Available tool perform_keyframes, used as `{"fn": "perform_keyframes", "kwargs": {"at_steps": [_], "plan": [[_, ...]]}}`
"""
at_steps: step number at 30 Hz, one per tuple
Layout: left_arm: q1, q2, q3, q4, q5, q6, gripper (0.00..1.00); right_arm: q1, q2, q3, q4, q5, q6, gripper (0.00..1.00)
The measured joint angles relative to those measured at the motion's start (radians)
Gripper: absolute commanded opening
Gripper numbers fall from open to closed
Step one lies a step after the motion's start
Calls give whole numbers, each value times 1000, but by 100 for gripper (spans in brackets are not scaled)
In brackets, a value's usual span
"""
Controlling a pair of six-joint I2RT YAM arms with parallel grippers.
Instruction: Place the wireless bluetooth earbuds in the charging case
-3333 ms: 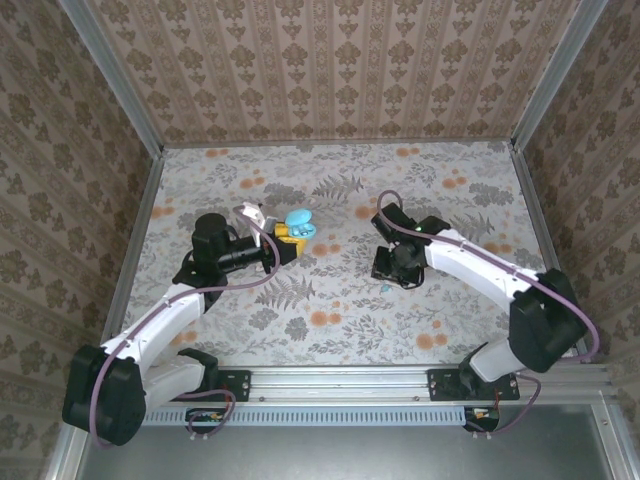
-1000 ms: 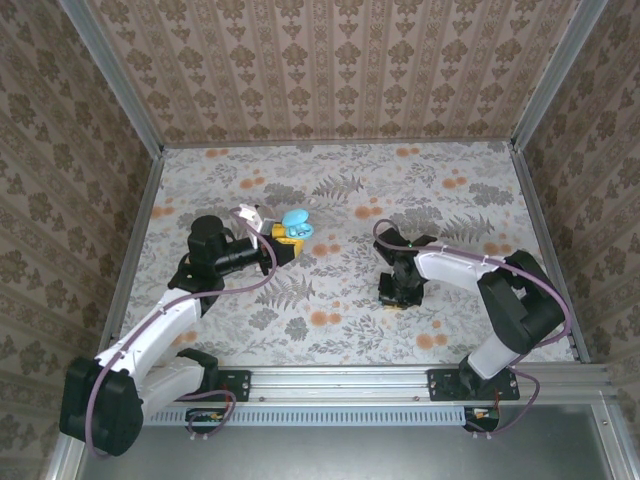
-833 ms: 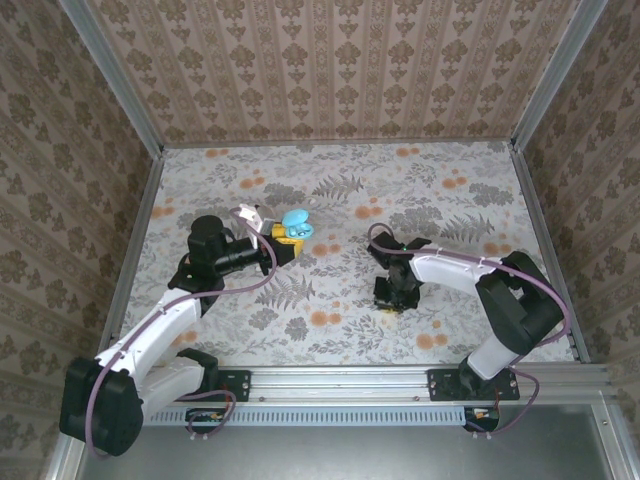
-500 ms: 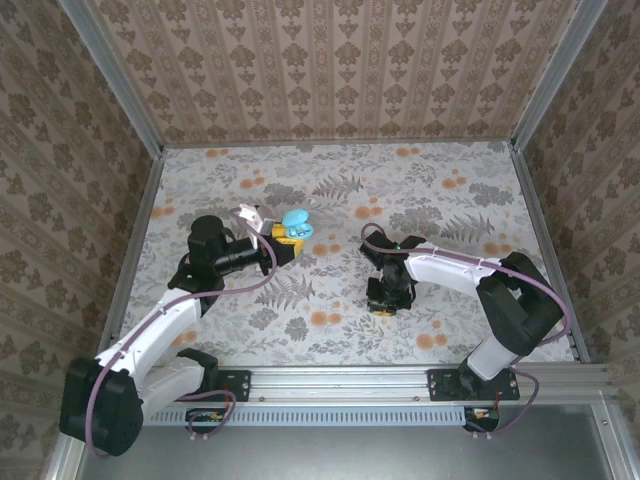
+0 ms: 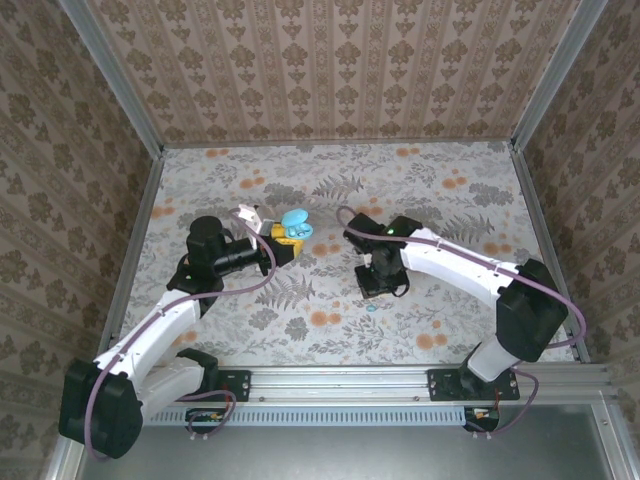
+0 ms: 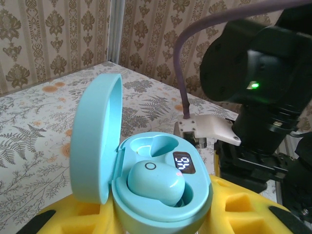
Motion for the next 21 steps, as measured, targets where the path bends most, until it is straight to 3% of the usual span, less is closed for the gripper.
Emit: {"fn": "perform_keyframes", "kwargs": {"at_steps": [8, 21], "plan": [[0, -16, 0, -13, -5, 1, 8, 78, 80, 20, -34, 149, -299, 31], [6, -56, 0, -91, -15, 34, 8, 115, 85, -92, 79, 169, -687, 33]]}}
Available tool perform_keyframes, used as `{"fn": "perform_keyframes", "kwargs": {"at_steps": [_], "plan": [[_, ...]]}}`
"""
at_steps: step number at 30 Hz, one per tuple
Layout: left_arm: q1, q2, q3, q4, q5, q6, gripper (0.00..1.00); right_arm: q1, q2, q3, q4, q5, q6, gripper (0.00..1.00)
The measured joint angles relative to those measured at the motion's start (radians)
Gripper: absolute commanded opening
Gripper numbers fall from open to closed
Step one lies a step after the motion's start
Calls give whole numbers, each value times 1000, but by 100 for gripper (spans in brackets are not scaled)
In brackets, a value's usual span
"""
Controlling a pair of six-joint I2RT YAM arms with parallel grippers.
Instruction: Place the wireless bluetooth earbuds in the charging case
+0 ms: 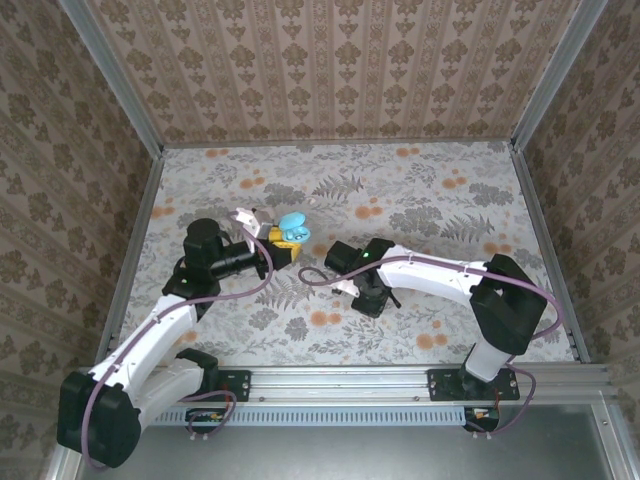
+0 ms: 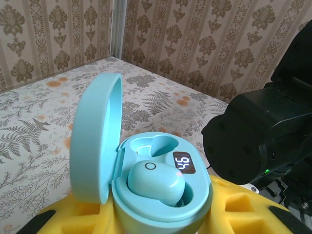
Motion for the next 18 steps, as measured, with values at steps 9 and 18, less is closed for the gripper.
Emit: {"fn": "perform_keyframes", "kwargs": {"at_steps": [9, 18], "plan": [[2, -13, 0, -33, -5, 1, 7, 6, 103, 0, 32, 8, -69, 32], [8, -15, 0, -36, -8, 4, 8, 15, 152, 17, 32, 31, -72, 32]]}}
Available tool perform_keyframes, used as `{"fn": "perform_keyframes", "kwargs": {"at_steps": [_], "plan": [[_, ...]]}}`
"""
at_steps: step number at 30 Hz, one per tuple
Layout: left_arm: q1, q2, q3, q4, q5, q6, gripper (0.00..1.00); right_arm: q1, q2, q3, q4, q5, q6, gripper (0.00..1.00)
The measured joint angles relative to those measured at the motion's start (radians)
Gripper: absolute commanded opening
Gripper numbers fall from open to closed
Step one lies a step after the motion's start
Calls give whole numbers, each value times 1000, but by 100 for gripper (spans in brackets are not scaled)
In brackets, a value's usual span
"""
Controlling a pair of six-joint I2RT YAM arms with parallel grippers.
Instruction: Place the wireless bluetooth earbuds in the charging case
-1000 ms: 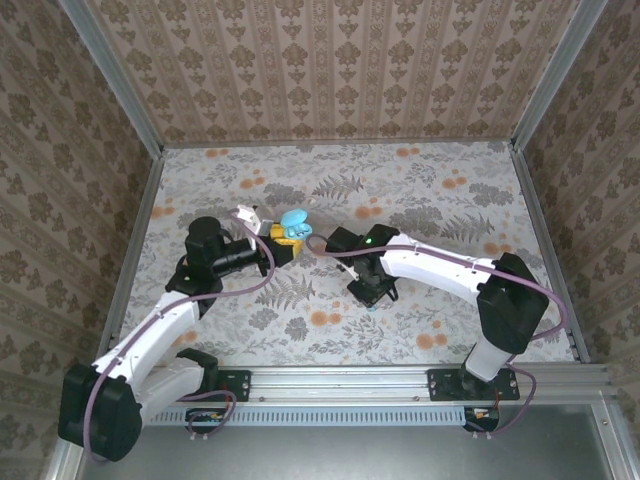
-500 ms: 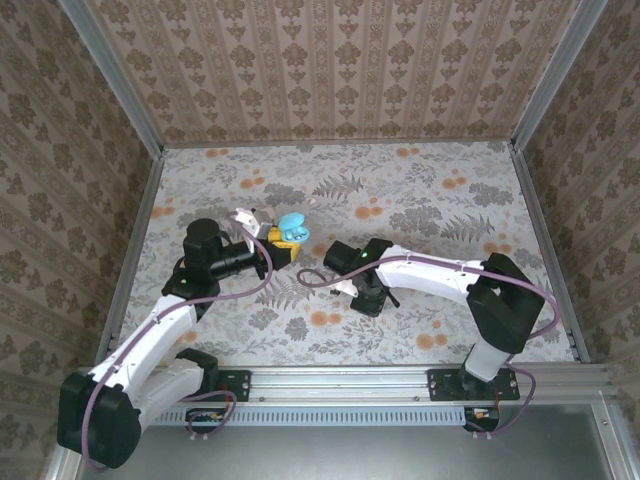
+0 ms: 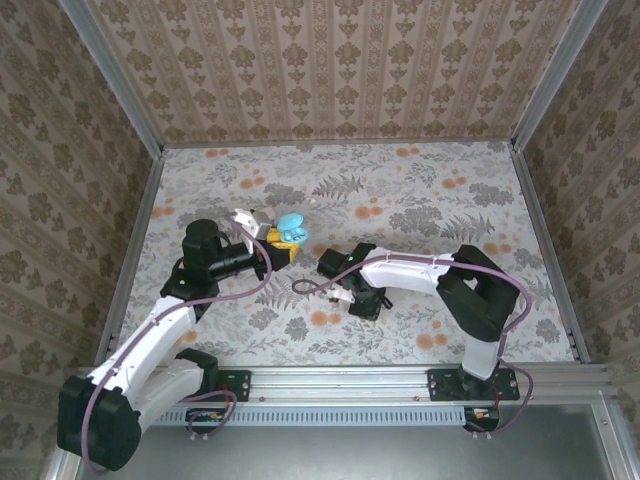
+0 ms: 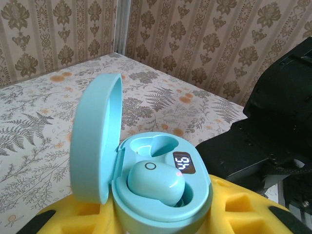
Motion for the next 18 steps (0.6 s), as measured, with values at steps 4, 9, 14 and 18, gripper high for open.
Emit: {"fn": "perform_keyframes", "kwargs": {"at_steps": [4, 9, 14, 18], "plan": [[0, 0, 0, 0, 0, 1, 7, 10, 20, 14, 0, 3, 1, 32], [1, 0, 0, 0, 0, 1, 7, 20, 45, 24, 0, 10, 5, 30], [6, -5, 0, 0, -3, 1, 7, 21, 53, 25, -1, 29, 13, 23], [6, -12, 0, 0, -3, 1, 8, 21, 53, 25, -3, 50, 30, 17]]}}
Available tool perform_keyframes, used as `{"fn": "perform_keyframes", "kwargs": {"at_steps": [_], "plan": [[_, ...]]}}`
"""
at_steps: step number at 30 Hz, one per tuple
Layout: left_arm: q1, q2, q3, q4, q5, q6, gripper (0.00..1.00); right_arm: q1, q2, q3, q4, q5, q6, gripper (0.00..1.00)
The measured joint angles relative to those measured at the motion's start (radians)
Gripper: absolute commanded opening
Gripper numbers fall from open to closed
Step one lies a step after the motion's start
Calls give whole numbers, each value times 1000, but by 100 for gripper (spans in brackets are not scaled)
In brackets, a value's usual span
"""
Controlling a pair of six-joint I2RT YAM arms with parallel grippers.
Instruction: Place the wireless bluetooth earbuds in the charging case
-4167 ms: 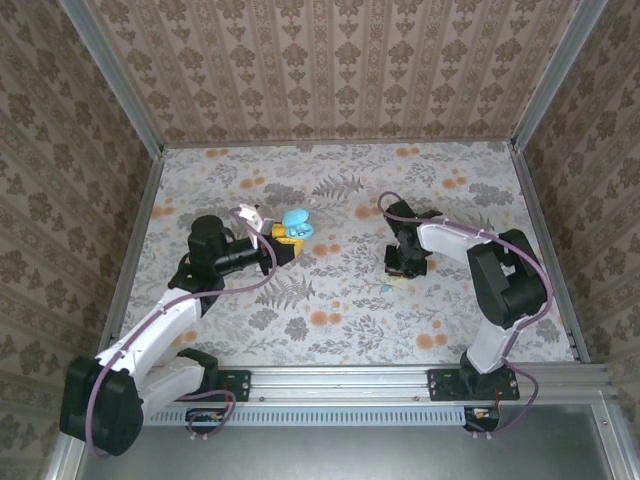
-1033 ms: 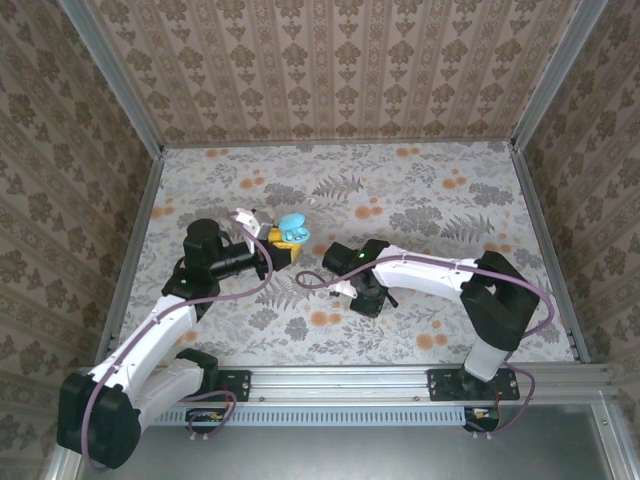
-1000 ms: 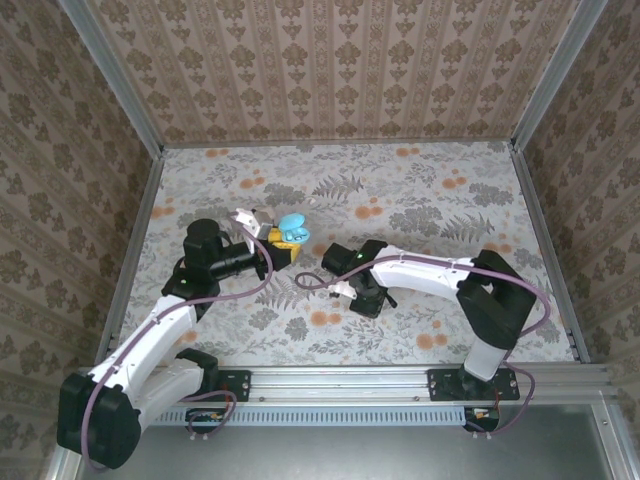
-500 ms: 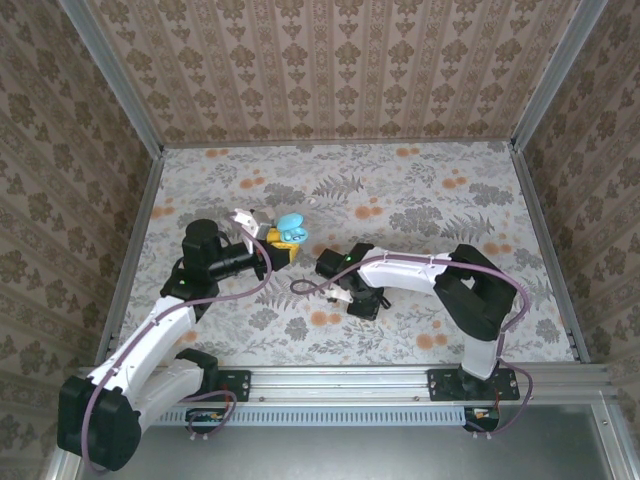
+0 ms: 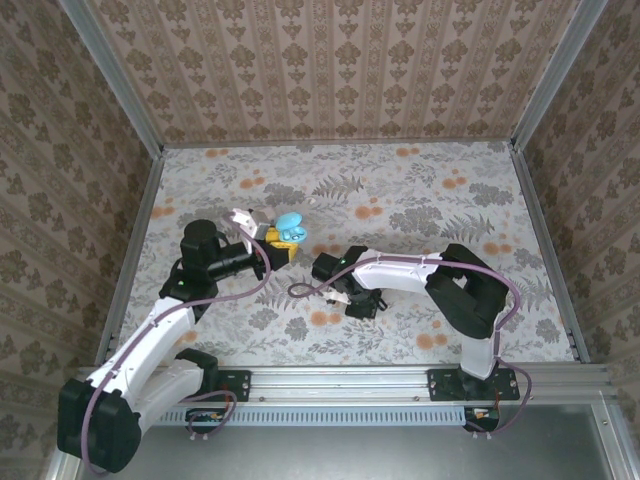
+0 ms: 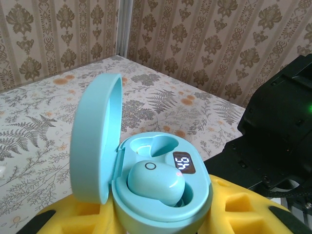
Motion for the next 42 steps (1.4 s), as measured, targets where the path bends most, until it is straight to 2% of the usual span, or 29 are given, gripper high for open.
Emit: {"fn": "perform_keyframes", "kwargs": {"at_steps": [8, 13, 27, 37, 42], "plan": [[0, 0, 0, 0, 0, 0, 7, -12, -1, 0, 1, 23, 51, 13], [0, 0, 0, 0, 0, 0, 8, -87, -10, 27, 1, -8, 136, 12], [0, 1, 0, 0, 0, 0, 8, -327, -233, 37, 53, -304, 398, 11], [0, 31, 8, 3, 26, 3, 8, -341, -472, 53, 90, -456, 428, 13], [0, 41, 17, 14, 49, 7, 8, -341, -537, 146, 82, -505, 432, 14]]}}
